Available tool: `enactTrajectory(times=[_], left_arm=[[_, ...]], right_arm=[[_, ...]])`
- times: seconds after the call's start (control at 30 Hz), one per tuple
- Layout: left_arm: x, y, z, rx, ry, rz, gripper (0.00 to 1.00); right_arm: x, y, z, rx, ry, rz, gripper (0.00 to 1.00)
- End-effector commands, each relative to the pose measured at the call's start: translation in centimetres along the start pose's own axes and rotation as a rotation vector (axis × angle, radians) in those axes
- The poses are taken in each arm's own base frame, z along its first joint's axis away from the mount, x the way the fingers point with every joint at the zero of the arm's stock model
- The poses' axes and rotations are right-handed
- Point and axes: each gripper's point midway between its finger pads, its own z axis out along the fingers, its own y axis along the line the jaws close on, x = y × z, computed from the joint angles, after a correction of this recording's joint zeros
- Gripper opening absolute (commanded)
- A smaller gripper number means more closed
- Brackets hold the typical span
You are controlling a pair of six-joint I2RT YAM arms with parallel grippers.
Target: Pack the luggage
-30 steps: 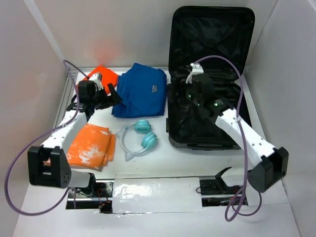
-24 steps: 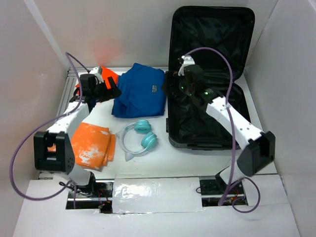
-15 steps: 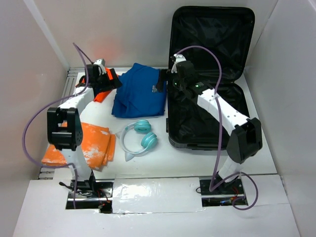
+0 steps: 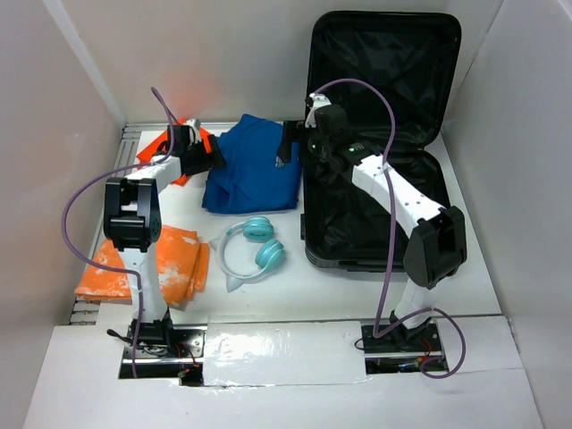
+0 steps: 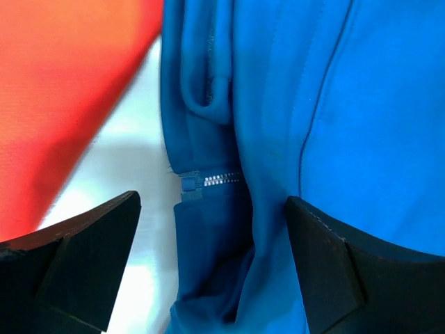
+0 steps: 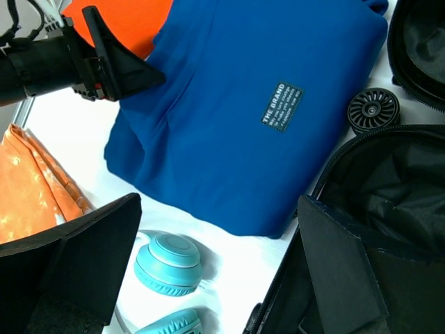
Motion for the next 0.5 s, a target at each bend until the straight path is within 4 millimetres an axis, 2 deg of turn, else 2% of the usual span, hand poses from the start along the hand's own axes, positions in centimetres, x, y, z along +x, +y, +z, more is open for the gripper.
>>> enactTrajectory(times=[0.0,0.07,0.3,0.4,0.43,0.47], left_arm=[[-1.2,-1.0,0.7,0.089,-0.039,-0.04,0.98],[-0.5,-1.5,0.8,0.129,-0.03,-0.049,0.98],[2.0,-0.8,2.9,0.13,0.03,-0.135,0.98],[2.4,-0.7,3.1,0.127,0.04,-0.162,0.98],[3.0,-0.2,3.4,0.109,0.058,-0.169,0.98],[2.4,-0.8,3.4,0.112,0.044,-0.159,0.98]], right_arm=[[-1.8,0.7,-0.4,-0.024,-0.043,0.002,1.0],[-1.7,-0.1,-0.1,-0.003,-0.041,0.007,1.0],[-1.8,0.2,0.5,-0.018,-0.026,-0.002,1.0],[-1.6,-0.6,0.5,0.001,-0.023,0.003,1.0],[-1.4,-0.6,0.3,0.002,-0.02,0.004,1.0],[-1.7,-0.5,0.4,-0.002,-0.032,0.002,1.0]])
